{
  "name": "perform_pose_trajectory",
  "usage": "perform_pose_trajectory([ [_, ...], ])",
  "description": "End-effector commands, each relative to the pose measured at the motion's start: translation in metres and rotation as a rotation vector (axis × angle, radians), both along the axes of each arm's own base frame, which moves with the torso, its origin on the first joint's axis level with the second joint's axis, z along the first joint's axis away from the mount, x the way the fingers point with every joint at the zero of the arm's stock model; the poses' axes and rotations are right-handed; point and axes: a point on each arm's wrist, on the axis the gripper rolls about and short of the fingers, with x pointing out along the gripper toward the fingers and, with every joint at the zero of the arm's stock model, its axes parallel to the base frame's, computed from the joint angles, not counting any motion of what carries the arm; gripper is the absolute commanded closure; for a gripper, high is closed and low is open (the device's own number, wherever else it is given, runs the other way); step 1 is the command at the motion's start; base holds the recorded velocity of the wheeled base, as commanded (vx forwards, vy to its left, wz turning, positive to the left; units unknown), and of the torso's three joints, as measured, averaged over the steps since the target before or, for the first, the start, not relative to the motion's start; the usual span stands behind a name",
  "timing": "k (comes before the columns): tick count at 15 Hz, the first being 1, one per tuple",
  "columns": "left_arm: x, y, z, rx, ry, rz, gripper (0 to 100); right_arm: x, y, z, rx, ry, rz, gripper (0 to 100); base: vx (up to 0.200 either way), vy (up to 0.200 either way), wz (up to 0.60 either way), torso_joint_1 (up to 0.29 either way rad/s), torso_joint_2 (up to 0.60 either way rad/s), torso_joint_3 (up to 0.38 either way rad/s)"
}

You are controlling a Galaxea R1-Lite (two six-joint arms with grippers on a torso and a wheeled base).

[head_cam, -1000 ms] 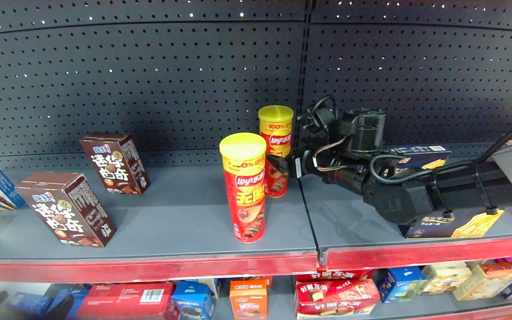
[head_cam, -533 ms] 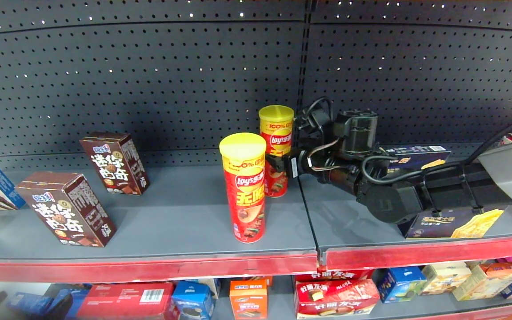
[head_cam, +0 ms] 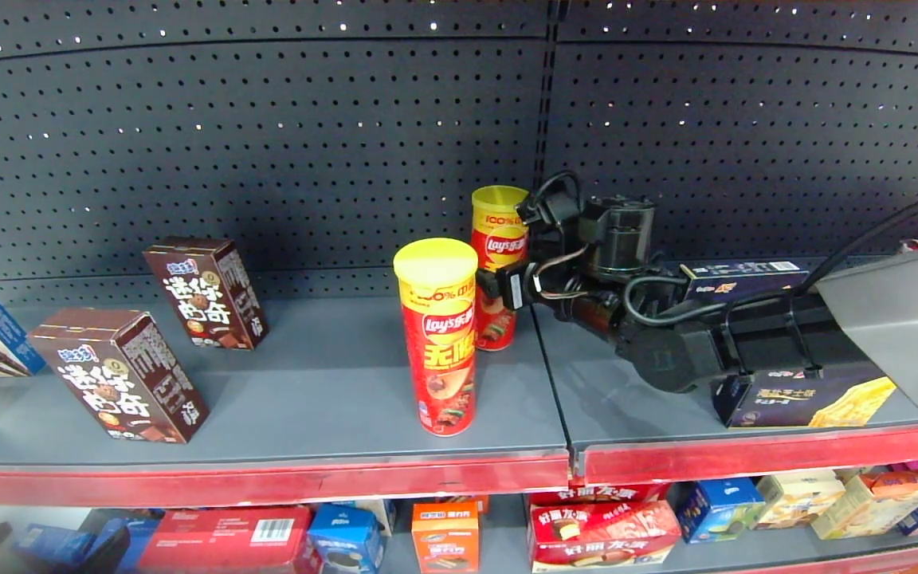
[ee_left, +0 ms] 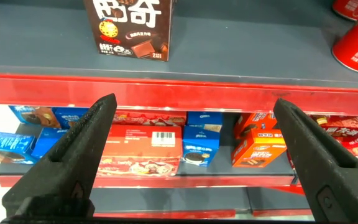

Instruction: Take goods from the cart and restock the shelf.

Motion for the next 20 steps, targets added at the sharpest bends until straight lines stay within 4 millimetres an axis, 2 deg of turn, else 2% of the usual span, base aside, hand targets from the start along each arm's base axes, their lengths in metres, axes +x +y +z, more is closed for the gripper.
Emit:
perform_pose_trajectory([
  [1,0.000,0.000,0.000,0.000,0.000,0.000,0,0.005,0.009,-0.005,0.001,-0.002,0.004,0,0.000,0.000,0.00,0.000,0.00,0.000],
  [7,0.000,0.000,0.000,0.000,0.000,0.000,0,-0.008,0.019,-0.003,-0.001,0.000,0.005,0,0.000,0.000,0.00,0.000,0.00,0.000],
  [14,-0.001,0.001,-0.003,0.002,0.029,0.010,0,-0.056,-0.022,0.009,-0.051,0.044,-0.028,0,0.000,0.000,0.00,0.000,0.00,0.000],
  [20,0.000,0.001,-0.003,0.008,0.036,0.017,0,-0.072,-0.051,0.035,-0.025,0.004,-0.154,0,0.000,0.000,0.00,0.000,0.00,0.000],
])
